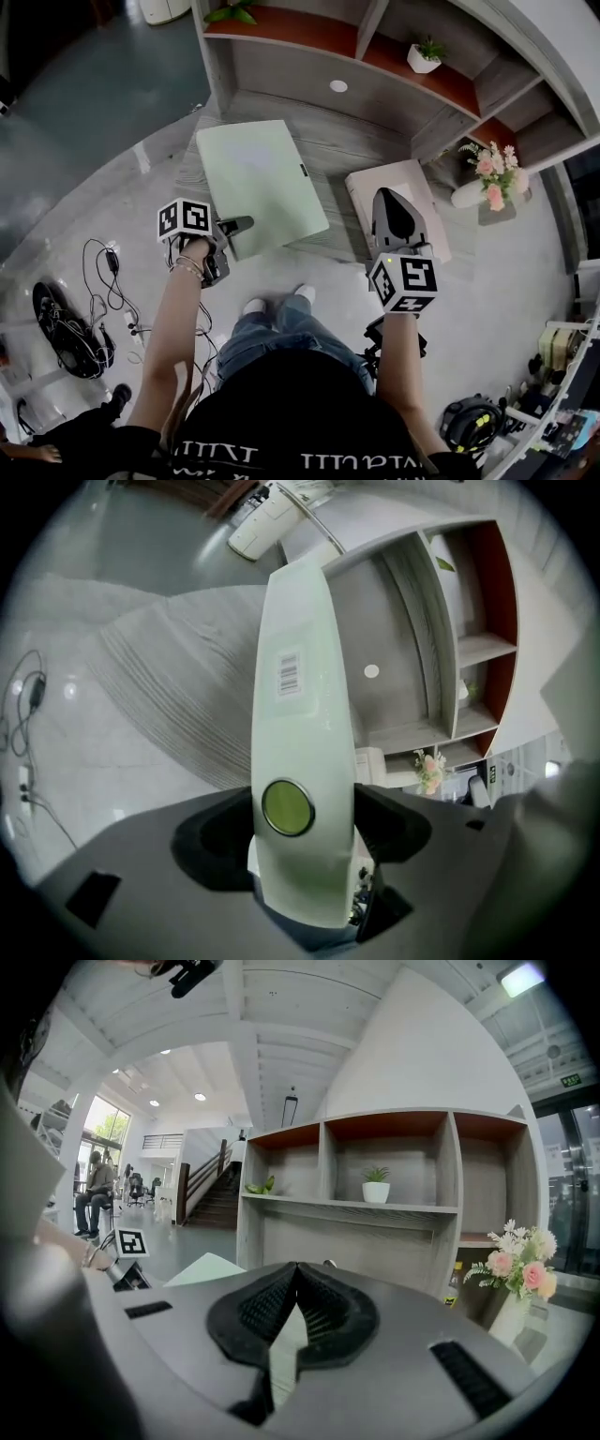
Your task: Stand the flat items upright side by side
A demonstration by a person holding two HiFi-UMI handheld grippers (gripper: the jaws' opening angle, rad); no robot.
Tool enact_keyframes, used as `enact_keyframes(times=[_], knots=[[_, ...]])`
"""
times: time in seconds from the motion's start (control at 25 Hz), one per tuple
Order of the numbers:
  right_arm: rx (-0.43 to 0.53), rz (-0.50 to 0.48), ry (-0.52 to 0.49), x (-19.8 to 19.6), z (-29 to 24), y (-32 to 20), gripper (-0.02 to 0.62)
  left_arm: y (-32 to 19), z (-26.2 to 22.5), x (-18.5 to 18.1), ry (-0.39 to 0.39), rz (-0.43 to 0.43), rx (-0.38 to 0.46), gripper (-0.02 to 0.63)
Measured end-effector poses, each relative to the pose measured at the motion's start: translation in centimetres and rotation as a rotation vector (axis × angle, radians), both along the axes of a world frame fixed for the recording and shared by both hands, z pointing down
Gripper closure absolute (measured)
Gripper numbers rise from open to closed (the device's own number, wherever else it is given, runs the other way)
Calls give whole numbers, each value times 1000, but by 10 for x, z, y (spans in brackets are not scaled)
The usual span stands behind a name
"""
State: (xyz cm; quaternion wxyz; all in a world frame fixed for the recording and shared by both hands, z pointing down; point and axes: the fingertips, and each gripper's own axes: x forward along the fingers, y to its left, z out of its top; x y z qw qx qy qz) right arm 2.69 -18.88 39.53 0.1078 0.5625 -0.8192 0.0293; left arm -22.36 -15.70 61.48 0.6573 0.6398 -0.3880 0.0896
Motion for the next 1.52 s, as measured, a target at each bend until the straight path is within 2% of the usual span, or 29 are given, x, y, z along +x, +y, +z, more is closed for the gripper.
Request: enact_keyframes(times=[0.36,0.56,0.84,1.04,1.4,1.52], knots=[[29,2,-76,11,-16,-16,581,-44,-46,-28,-266,284,26,276],[45,47,-104,29,-23,-20,581,-70,-79,-31,-467,470,92,275],[49,76,-109,46,-25,-23,581,-89,-122,-9,-785,741,234,275],[52,96,-119,59,-24,-23,581,-85,-136,13,-949,885,311,273],[44,103,-154,78,-20,-25,581,-71,-131,39,-1027,965,362,247],[47,100,-161,82,-21,-26,581,-69,-127,44,-1029,1005,378,191]])
